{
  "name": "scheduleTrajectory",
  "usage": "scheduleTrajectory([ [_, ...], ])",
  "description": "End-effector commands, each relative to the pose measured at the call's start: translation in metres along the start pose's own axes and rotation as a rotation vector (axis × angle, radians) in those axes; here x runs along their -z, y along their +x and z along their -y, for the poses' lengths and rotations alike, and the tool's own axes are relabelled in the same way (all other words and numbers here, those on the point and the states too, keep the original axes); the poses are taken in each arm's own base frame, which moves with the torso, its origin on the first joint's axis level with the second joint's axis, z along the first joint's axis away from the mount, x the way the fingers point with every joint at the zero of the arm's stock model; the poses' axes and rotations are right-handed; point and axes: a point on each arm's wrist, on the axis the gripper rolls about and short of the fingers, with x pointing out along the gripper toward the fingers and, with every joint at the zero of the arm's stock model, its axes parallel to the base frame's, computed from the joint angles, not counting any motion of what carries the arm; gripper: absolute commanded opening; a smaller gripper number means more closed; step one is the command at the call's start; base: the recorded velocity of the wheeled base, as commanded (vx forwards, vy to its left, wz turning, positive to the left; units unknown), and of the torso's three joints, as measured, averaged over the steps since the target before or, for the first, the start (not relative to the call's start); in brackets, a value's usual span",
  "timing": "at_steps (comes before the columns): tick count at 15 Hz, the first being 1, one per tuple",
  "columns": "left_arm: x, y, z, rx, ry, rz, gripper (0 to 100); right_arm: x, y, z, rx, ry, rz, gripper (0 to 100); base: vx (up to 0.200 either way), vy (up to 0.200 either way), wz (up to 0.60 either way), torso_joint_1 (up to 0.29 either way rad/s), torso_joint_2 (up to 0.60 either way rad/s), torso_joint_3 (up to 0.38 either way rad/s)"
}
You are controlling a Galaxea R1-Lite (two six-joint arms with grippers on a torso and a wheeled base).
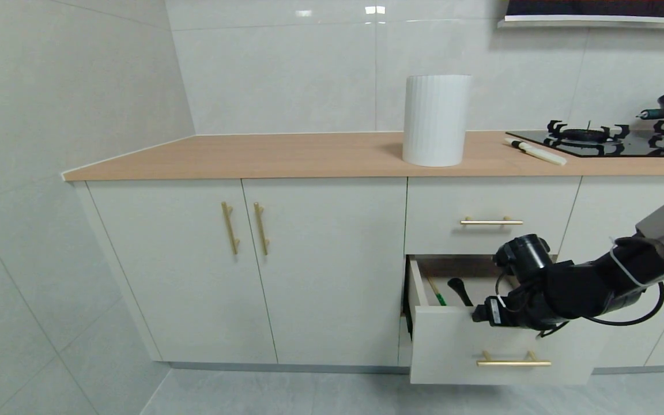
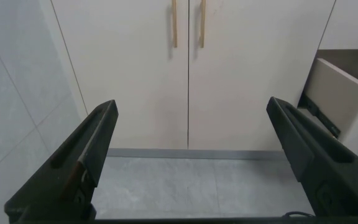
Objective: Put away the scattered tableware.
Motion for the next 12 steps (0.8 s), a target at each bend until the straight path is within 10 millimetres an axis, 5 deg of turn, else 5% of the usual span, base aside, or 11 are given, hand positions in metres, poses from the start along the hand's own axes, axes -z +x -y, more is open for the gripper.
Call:
scheduleTrajectory([
  [1, 0.0, 0.0, 0.0, -0.001, 0.0, 0.0, 100, -0.003, 0.037, -0.001, 0.004, -0.008, 0.013, 100, 0.0, 0.0, 0.0, 0.0, 0.0, 0.0],
  [7, 0.0, 0.0, 0.0, -0.001, 0.0, 0.0, 100, -0.004, 0.092, -0.005, -0.045, 0.052, 0.255, 100, 0.0, 0.0, 0.0, 0.0, 0.0, 0.0],
  [12, 0.0, 0.0, 0.0, -0.001, 0.0, 0.0, 100, -0.015, 0.117, 0.012, -0.019, 0.11, 0.365, 100, 0.0, 0.0, 0.0, 0.0, 0.0, 0.0],
])
